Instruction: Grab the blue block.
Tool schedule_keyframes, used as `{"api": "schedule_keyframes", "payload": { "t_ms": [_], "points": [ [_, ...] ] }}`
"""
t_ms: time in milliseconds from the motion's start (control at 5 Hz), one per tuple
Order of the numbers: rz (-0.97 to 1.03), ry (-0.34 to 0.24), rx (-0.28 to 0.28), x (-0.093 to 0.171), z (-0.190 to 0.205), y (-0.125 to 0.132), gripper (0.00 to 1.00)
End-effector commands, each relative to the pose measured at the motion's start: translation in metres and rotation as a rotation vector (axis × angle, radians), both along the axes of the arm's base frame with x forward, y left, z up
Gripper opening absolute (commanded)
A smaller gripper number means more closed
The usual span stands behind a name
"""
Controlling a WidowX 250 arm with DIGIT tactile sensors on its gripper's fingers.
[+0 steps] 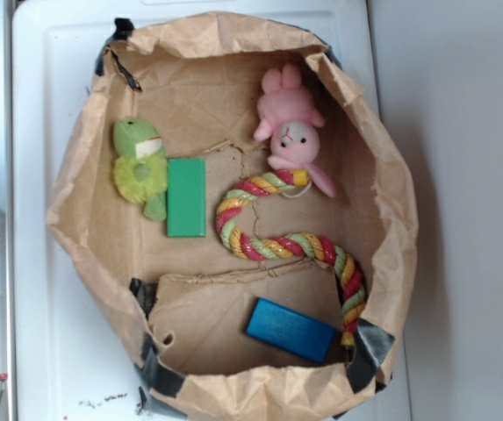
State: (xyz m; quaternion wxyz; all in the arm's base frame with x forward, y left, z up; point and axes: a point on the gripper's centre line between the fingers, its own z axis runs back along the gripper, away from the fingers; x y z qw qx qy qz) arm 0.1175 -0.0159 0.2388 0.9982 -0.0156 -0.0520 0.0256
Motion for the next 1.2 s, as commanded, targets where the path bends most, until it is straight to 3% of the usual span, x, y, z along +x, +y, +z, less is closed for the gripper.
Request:
{"api": "schedule_keyframes", "payload": {
  "t_ms": [0, 200, 1000],
  "points": [
    [0.045, -0.044, 0.041, 0.004, 0.004, 0.0, 1.0],
    [0.076, -0.046, 0.051, 0.054, -0.022, 0.0, 1.0],
    [0.076, -0.046, 0.051, 0.054, -0.022, 0.0, 1.0]
  ]
}}
